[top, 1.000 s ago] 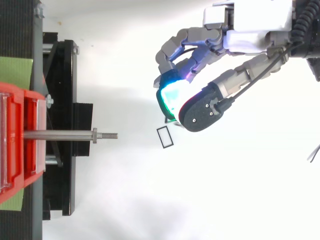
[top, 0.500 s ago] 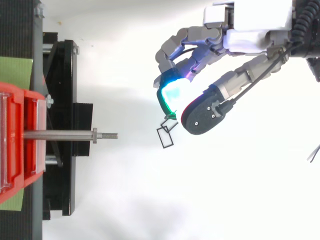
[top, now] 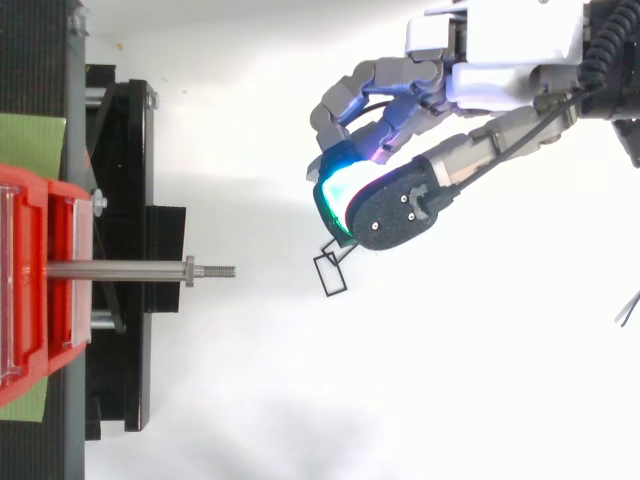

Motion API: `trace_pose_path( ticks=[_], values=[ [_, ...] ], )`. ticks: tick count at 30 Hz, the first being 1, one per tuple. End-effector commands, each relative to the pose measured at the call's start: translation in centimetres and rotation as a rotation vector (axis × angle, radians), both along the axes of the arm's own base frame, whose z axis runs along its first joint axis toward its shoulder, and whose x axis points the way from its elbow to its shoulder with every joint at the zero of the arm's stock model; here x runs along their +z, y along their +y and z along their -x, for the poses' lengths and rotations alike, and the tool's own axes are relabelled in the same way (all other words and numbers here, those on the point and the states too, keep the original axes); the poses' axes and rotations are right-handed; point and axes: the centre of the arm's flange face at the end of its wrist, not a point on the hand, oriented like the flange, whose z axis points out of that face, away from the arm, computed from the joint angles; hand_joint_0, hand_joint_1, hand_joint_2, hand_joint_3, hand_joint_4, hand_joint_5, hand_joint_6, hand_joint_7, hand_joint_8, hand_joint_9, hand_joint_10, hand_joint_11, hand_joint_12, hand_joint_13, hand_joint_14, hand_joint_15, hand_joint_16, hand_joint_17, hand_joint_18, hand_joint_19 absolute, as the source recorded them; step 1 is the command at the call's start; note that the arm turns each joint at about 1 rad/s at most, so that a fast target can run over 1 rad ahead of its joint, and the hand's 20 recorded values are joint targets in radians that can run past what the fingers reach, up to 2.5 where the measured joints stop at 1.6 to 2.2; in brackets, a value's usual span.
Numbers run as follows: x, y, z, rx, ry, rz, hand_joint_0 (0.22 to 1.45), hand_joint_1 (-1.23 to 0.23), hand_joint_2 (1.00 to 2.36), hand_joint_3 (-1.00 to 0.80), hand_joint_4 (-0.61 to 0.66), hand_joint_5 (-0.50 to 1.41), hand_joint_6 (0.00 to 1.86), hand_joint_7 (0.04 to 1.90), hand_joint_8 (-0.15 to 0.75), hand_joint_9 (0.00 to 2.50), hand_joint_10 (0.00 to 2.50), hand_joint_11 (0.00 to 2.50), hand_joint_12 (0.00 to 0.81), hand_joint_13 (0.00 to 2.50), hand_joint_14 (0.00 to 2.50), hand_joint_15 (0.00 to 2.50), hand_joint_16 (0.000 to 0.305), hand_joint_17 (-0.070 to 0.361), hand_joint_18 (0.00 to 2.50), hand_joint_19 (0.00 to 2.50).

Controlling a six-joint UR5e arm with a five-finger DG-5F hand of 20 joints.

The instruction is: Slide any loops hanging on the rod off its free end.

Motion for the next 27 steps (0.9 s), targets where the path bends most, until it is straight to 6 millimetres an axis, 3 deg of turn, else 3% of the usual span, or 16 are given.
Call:
trace_pose_path(
  ticks=[1, 27],
  values=[
    [-0.05, 0.01, 0.03, 0.001, 0.001, 0.0, 0.55, -0.65, 1.02, -0.19, 0.02, -0.2, 0.87, 1.38, 0.254, 0.79, 0.01, 0.21, 0.237, 0.59, 0.0, 0.01, 0.038, 0.085, 0.46, 0.15],
    [0.02, -0.26, 0.03, -0.015, 0.002, -0.03, 0.61, -0.8, 1.01, -0.33, 0.02, -0.21, 0.86, 1.33, 0.227, 0.77, 0.01, 0.22, 0.227, 0.57, 0.0, 0.0, 0.037, 0.082, 0.45, 0.14]
  ],
)
